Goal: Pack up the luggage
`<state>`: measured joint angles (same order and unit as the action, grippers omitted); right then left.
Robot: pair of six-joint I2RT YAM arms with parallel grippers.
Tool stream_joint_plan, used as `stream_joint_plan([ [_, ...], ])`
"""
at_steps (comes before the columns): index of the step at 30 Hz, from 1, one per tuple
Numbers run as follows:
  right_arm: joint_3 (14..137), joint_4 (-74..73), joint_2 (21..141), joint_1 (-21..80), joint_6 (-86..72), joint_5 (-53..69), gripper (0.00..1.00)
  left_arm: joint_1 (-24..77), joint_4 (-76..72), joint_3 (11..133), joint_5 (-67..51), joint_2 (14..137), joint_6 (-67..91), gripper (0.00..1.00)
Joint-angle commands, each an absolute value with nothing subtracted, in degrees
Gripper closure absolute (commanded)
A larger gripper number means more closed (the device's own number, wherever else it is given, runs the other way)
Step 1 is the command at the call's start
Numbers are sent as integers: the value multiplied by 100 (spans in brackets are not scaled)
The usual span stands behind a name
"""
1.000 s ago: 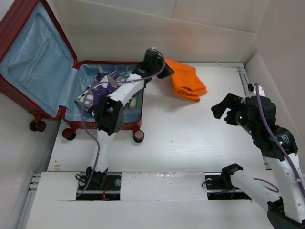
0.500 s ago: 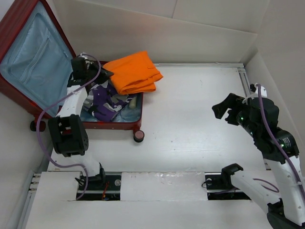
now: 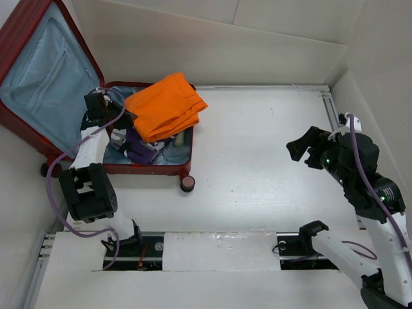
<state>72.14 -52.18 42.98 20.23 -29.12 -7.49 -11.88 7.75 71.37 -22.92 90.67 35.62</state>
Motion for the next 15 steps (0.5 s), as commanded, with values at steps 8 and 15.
stream_joint_plan([
  [8, 7119, -4983, 4192, 1934, -2821, -694, 15, -1784, 1327, 6855, -599, 8737, 3182, 100],
  [15, 7066, -4931, 4245, 1934, -2821, -642, 15, -1784, 1994, 7399, 17, 8824, 3287, 100],
])
